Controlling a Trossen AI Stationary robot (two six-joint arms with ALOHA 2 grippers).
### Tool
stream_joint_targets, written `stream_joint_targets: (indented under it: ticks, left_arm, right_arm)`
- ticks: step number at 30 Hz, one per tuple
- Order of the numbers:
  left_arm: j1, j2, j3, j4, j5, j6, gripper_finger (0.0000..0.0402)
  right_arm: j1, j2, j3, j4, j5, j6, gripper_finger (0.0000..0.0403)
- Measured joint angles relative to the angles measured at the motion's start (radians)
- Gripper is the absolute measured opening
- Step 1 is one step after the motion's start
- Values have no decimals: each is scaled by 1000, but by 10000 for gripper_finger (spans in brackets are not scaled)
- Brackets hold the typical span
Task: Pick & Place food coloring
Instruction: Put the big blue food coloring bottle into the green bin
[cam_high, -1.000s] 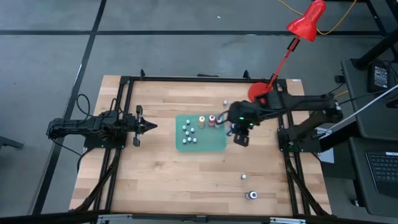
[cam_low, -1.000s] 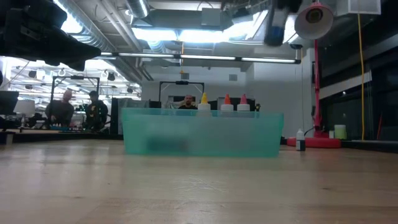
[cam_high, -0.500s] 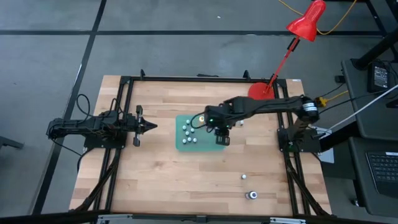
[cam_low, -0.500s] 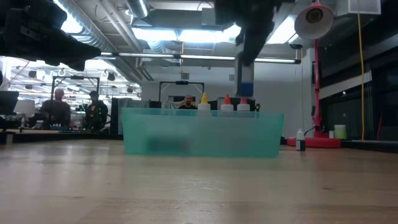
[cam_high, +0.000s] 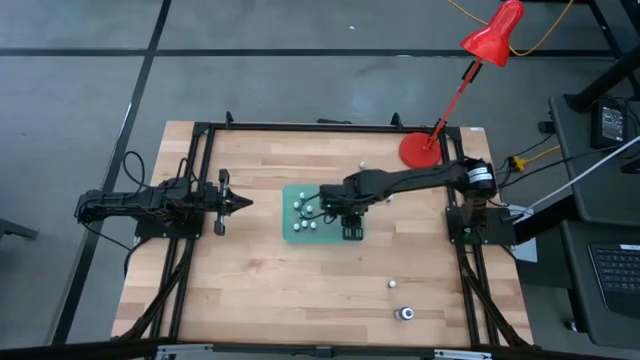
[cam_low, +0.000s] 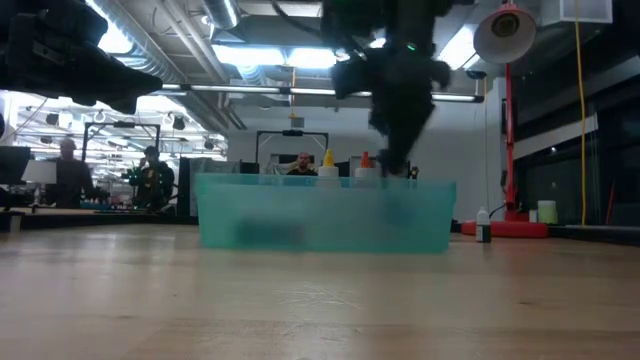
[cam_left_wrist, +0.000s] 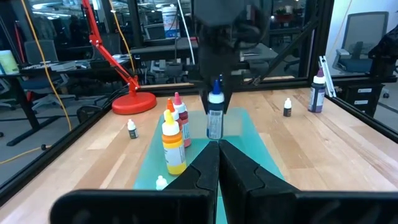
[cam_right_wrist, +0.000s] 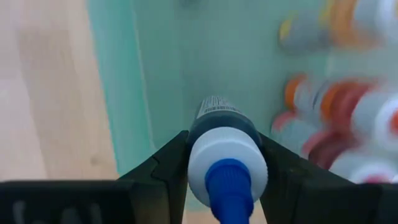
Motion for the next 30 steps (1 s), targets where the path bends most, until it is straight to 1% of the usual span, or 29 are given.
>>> stream_joint_targets:
  ticks: [4,7,11,15,30]
  left_arm:
    - [0,0,0,0,0,0,4]
    - [0,0,0,0,0,0,4]
    - [0,0,0,0,0,0,4]
    - [0,0,0,0,0,0,4]
    - [0,0,0,0,0,0,4]
  right_arm:
    - [-3,-49,-101,43,6,8,157]
    - [-8,-62,-146,95,8,4,157]
    - [-23,-67,-169,149,14,8,150]
    - [-43,-66,-189,190,15,29,154]
    - [-55,-70,-225,199,13,82,160]
